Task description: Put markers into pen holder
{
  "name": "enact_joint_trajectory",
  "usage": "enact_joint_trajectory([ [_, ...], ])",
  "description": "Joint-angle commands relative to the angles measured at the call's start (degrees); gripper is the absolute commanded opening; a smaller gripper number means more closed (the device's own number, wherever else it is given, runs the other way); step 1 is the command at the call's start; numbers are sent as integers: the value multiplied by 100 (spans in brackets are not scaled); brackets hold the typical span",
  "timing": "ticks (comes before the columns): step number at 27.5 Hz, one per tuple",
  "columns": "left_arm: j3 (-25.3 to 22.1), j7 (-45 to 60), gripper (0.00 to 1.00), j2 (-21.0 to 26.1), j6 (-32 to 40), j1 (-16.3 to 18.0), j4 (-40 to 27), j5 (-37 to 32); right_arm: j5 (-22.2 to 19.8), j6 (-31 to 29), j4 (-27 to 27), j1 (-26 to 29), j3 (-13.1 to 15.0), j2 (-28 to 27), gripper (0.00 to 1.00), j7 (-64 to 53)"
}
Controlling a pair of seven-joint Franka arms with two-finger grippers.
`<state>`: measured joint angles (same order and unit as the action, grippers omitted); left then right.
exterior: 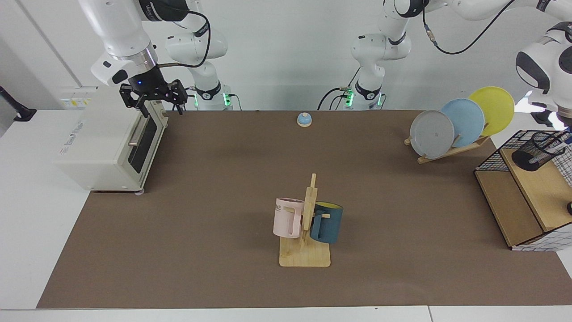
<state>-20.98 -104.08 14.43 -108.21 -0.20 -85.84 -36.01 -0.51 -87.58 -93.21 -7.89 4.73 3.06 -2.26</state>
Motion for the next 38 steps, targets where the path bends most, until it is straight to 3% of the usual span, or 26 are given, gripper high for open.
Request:
enact_joint_trajectory([
  [1,32,422,100,7,142,-68,103,287,130,-58,-136,69,-34,107,100,102],
  [9,155,1512,100,-2,133,-94,77,1235,130,-58,-136,69,-34,107,100,102],
  [13,252,2135,100,-19,212,-313,15,1508,130,-58,-136,69,-34,107,100,102],
  [18,401,3575,100,-186,879,-463,-274,2334,130,-58,-136,69,-42,107,100,94],
  [22,542,4718,100,-528,793,-665,-880,2423,130,-58,-136,69,-34,107,100,94],
  [27,612,6099,100,-1056,20,-823,-1935,2572,121,-58,-136,69,-34,107,100,102],
  [33,639,7207,100,-1074,28,-911,-1971,3169,130,-58,-136,69,-34,107,100,102],
  [38,902,8261,100,-1030,106,-929,-1717,3258,130,-58,-136,69,-34,107,100,94],
])
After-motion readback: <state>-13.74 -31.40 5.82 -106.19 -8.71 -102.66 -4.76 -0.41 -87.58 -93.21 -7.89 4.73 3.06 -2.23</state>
